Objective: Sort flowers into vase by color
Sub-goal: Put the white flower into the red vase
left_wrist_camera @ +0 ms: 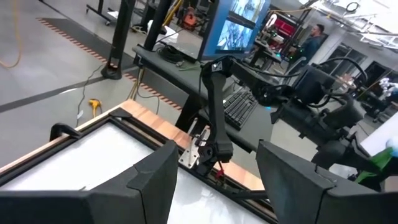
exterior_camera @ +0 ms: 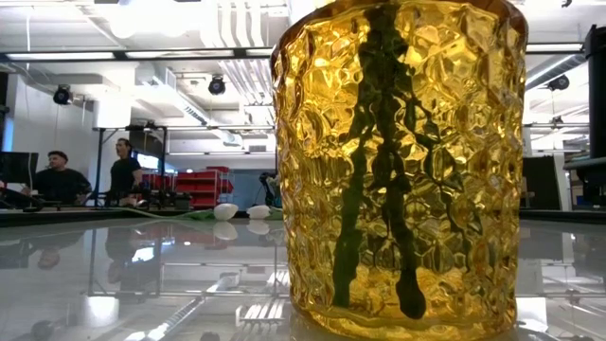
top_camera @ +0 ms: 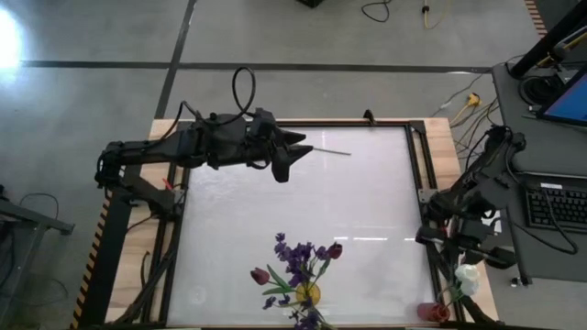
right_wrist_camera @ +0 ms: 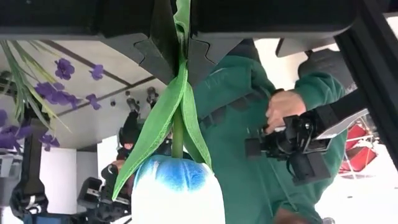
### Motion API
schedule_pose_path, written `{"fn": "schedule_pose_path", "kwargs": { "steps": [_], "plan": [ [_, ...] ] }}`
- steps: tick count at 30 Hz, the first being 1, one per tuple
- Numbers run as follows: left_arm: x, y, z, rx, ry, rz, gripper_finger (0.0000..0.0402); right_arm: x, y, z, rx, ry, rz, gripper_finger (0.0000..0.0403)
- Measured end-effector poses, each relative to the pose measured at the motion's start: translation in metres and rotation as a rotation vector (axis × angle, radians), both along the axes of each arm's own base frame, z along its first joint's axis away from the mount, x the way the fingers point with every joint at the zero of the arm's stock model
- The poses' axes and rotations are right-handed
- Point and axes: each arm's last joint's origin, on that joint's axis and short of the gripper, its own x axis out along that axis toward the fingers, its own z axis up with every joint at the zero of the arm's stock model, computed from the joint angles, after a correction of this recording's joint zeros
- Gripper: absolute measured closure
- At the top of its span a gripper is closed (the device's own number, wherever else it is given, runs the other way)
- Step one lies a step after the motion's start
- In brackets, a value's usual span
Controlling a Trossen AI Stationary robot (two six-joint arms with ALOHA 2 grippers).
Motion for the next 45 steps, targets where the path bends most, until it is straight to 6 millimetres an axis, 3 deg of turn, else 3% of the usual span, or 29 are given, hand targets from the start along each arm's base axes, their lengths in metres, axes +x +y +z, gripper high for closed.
{"fn": "schedule_pose_path", "kwargs": {
  "steps": [20,45],
  "plan": [
    [0.000,0.000,0.000,-0.018,-0.008,0.004,0.0196,0.005,0.012,-0.012,0.054,-0.048,0.137,0.0390],
    [0.000,0.000,0.000,-0.050,-0.016,0.017,0.0196,0.007,0.026,-0.021,-0.001,-0.059,0.170,0.0390]
  ]
}}
